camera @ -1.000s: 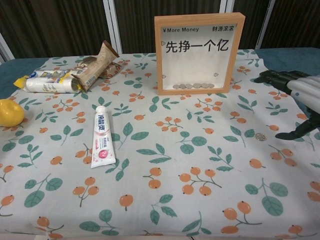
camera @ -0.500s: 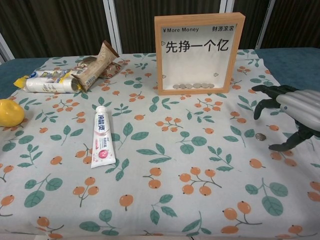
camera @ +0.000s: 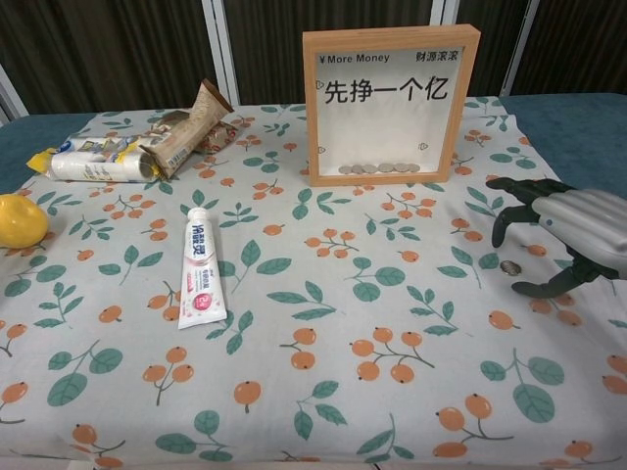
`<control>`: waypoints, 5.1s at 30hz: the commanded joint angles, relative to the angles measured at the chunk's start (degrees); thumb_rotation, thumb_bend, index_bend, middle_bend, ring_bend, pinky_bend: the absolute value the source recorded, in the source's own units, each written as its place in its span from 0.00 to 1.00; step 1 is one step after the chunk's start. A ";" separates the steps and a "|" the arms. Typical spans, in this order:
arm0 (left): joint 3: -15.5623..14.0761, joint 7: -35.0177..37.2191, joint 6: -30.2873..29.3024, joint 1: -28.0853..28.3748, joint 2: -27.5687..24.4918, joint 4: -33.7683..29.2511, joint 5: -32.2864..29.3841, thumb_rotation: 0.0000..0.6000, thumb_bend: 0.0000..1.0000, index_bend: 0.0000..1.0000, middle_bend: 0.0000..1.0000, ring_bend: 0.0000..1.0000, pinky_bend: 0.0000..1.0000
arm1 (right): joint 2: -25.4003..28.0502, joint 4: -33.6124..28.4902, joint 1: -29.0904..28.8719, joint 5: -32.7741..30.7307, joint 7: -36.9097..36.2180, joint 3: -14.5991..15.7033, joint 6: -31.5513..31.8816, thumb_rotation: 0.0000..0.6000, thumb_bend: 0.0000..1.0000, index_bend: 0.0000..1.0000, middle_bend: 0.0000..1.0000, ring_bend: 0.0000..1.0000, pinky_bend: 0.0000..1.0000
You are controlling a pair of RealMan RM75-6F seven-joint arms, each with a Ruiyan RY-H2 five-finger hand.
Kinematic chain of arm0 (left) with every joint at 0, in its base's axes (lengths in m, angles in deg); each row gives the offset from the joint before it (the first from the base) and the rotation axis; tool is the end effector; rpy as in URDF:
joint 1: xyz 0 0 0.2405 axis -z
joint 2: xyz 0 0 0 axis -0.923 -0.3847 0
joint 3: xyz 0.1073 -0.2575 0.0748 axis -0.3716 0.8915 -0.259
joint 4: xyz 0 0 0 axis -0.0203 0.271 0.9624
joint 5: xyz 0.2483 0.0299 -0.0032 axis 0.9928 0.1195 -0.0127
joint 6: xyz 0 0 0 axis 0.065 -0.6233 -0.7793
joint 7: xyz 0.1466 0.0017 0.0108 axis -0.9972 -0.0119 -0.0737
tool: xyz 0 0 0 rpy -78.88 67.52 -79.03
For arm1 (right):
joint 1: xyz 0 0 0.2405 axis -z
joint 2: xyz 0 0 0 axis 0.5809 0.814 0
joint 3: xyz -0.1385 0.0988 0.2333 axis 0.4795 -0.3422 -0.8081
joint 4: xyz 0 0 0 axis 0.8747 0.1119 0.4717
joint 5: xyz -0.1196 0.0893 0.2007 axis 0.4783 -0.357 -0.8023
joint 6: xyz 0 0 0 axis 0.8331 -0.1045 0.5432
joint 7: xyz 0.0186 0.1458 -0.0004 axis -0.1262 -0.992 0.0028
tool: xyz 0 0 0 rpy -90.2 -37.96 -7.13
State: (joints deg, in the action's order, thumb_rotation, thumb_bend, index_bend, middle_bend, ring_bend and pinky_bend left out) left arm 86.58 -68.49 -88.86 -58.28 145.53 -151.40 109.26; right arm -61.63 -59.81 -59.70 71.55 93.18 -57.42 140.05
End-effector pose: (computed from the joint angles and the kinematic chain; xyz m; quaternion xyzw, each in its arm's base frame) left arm -0.3988 0.2174 0.1165 -0.6322 -0.3693 -0.3586 0.5791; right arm -0.3127 -0.3090 -0.0694 0.7222 -0.3333 0.3493 0.4953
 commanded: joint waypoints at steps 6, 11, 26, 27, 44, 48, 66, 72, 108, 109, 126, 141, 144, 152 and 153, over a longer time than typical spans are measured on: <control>-0.01 0.04 0.28 0.13 0.09 0.08 -0.03 1.00 0.38 0.00 0.00 0.00 0.00 | -0.23 0.93 0.31 -0.04 -0.75 0.59 0.18 1.00 0.40 0.54 0.00 0.00 0.00; 0.06 -0.09 0.16 0.12 -0.02 -0.09 -0.06 1.00 0.38 0.00 0.00 0.00 0.00 | -0.31 1.39 0.56 -0.25 -0.90 0.83 0.20 1.00 0.40 0.55 0.00 0.00 0.00; 0.13 -0.41 0.00 0.04 -0.29 -0.47 -0.15 1.00 0.38 0.00 0.00 0.00 0.00 | -0.62 1.89 0.30 -0.89 -0.75 0.82 -0.60 1.00 0.40 0.56 0.00 0.00 0.00; 0.12 -0.38 0.01 0.03 -0.29 -0.45 -0.16 1.00 0.38 0.00 0.00 0.00 0.00 | -0.65 1.93 0.28 -0.92 -0.66 0.85 -0.67 1.00 0.40 0.56 0.00 0.00 0.00; 0.09 0.06 -0.08 -0.09 -0.27 -0.08 -0.16 1.00 0.38 0.00 0.00 0.00 0.00 | -1.09 2.05 -0.10 -1.65 0.05 0.68 -1.57 1.00 0.40 0.59 0.00 0.00 0.00; 0.13 0.09 -0.02 -0.10 -0.25 0.03 -0.28 1.00 0.38 0.00 0.00 0.00 0.00 | -1.22 2.21 -0.22 -1.84 0.31 0.59 -1.77 1.00 0.40 0.60 0.00 0.00 0.00; 0.12 0.76 0.21 -0.09 -0.43 0.07 -0.34 1.00 0.38 0.00 0.00 0.00 0.00 | -1.71 2.73 -0.62 -1.99 0.29 0.46 -1.94 1.00 0.44 0.64 0.00 0.00 0.00; 0.13 1.07 0.18 -0.08 -0.34 0.41 -0.30 1.00 0.38 0.00 0.00 0.00 0.00 | -1.98 3.15 -0.75 -2.10 0.48 0.32 -1.90 1.00 0.46 0.65 0.01 0.00 0.00; -0.08 2.31 0.24 -0.20 -0.33 1.08 -0.15 1.00 0.38 0.00 0.00 0.00 0.00 | -2.75 4.71 -0.59 -0.28 -0.64 0.65 0.94 1.00 0.52 0.61 0.04 0.00 0.00; -0.05 2.35 0.25 -0.20 -0.31 1.11 -0.19 1.00 0.38 0.00 0.00 0.00 0.00 | -2.78 4.71 -0.60 -0.30 -0.59 0.64 0.93 1.00 0.52 0.61 0.04 0.00 0.00; -0.09 2.91 0.56 -0.15 -0.17 1.68 -0.26 1.00 0.38 0.00 0.00 0.00 0.00 | -2.90 4.62 -0.64 -0.97 -0.14 0.10 0.79 1.00 0.60 0.67 0.08 0.00 0.00; -0.03 2.94 0.20 -0.21 -0.43 1.39 -0.10 1.00 0.38 0.00 0.00 0.00 0.00 | -0.78 1.75 -0.67 -0.55 -0.54 -1.78 4.27 1.00 0.61 0.70 0.08 0.00 0.00; 0.10 2.82 -0.04 -0.18 -0.53 1.08 -0.02 1.00 0.38 0.00 0.00 0.00 0.00 | 1.71 -1.83 -1.28 0.26 0.02 -3.48 6.73 1.00 0.60 0.70 0.08 0.00 0.00; 0.07 2.49 -0.64 -0.23 -0.96 0.29 0.47 1.00 0.38 0.00 0.00 0.00 0.00 | 10.14 -14.96 -7.15 -1.11 5.47 -12.92 7.11 1.00 0.60 0.71 0.08 0.00 0.00; 0.11 2.48 -0.67 -0.22 -1.08 0.10 0.48 1.00 0.38 0.00 0.00 0.00 0.00 | 11.34 -16.92 -8.58 -2.31 7.03 -14.96 6.06 1.00 0.60 0.71 0.08 0.00 0.00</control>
State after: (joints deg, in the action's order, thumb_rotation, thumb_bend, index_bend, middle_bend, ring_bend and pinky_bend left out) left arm 86.68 -66.00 -89.52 -58.50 144.48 -151.27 109.74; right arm -53.37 -72.70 -65.31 70.86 97.20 -68.47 147.10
